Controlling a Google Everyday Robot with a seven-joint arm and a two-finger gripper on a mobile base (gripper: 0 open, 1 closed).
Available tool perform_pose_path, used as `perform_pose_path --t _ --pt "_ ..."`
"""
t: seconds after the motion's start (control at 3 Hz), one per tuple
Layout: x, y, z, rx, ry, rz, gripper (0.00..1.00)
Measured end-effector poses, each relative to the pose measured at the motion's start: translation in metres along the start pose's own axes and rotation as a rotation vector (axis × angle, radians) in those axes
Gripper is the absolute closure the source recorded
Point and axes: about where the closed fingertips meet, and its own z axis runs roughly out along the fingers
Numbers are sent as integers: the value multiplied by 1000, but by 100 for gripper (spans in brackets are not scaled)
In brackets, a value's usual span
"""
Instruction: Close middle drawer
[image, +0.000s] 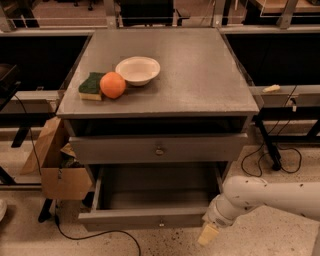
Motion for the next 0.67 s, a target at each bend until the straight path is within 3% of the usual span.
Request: perform_pose_path --t 0.33,0.67 --pt "2 4 0 0 0 0 0" --pt "-10 -11 -2 24 -9 -6 0"
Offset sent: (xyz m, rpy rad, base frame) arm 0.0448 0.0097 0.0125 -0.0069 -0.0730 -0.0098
